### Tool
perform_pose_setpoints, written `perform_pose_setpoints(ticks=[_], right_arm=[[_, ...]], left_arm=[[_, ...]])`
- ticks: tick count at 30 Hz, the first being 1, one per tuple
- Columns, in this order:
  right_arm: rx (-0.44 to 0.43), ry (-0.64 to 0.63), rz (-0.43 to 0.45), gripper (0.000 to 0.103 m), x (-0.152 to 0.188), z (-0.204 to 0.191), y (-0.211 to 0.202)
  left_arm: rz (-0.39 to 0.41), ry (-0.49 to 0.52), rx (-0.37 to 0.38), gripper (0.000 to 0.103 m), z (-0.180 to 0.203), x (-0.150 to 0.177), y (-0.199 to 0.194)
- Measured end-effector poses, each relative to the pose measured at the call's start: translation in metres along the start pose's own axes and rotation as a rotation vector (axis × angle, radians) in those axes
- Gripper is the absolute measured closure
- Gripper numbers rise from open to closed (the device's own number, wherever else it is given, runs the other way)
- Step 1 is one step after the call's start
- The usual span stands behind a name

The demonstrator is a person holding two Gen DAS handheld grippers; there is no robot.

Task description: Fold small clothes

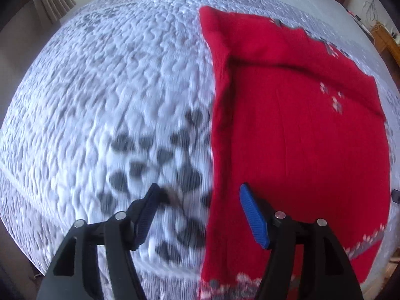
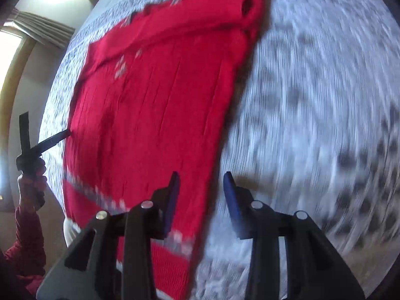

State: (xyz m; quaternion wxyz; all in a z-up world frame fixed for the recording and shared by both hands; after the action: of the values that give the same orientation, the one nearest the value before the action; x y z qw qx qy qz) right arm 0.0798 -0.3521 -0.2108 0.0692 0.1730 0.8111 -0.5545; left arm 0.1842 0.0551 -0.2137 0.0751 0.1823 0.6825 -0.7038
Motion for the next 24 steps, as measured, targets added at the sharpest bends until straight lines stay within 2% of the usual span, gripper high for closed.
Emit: perform_pose_setpoints(ticks=[4,8,11,16,19,20,21,23,24], right_arm=[[0.043,-0.031,-0.002,0.066,0.055,-0.011,-0.011],[0.016,-0.007,-0.010,0.063,0.103,-0.024,-0.019],[0.020,0.004,-0.010,0.062,0.125,-0.027,-0.021],[-0.030,0.037,-0.020,0.062,0.151,-0.035,-0.018],[-0.044,0.057,-0.007,0.069,0.157,-0.033,-0.019],[-0.048,0.060,-0.007,0.078,0.157,-0.033,-0.019],[-0.062,0.068,-0.009,0.090,0.158,-0.033,-0.019],[-0.132,0.106,-0.018,0.095,0.162,-0.035,-0.022],[-0.155,0.117,-0.017,0.095,0.162,-0.038,-0.022]], left_arm=[[0.004,0.040,-0.010,0.033,0.006,0.050,-0.026],[-0.022,0.032,0.031,0.031,0.011,0.087,-0.041],[-0.033,0.019,0.054,0.031,0.013,0.105,-0.048],[-0.043,0.002,0.104,0.033,0.012,0.129,-0.059],[-0.054,-0.005,0.120,0.052,0.015,0.137,-0.064],[-0.055,-0.005,0.124,0.066,0.015,0.139,-0.066],[-0.065,-0.019,0.138,0.085,0.015,0.142,-0.067],[-0.089,-0.066,0.191,0.094,0.018,0.147,-0.068],[-0.085,-0.072,0.190,0.095,0.017,0.147,-0.070]])
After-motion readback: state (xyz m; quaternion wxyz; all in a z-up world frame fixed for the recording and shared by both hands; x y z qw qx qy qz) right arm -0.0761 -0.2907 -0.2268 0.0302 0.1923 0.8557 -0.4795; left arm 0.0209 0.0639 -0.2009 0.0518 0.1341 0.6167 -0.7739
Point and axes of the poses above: each gripper's, at about its wrist camera, not at the fingertips, and y roughly the way its jaws point, z to its right, x to its underside, the point moved 10 cm from there along y, roughly the way its jaws point, and after that the axes turned 11 degrees about z, right-handed, at the moved point
